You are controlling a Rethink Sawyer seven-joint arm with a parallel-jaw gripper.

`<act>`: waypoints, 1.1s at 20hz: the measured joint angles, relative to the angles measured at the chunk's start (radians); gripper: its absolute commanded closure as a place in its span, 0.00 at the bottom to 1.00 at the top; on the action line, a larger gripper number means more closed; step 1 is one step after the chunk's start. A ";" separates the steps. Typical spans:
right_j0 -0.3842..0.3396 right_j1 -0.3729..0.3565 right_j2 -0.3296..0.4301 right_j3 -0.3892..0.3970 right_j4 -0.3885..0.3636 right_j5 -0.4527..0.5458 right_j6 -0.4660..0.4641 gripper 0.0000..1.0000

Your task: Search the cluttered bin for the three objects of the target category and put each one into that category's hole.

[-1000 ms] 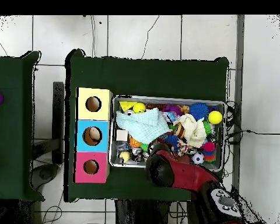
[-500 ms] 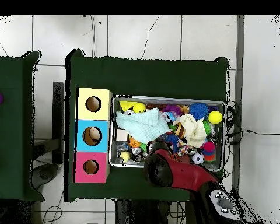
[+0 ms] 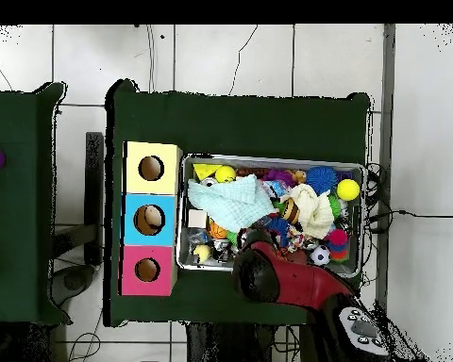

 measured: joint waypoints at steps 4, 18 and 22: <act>0.000 0.002 0.000 0.001 0.000 0.000 0.000 0.00; 0.000 0.007 0.000 0.006 0.000 -0.001 0.000 0.00; -0.001 0.007 0.000 0.006 0.000 -0.001 0.000 0.00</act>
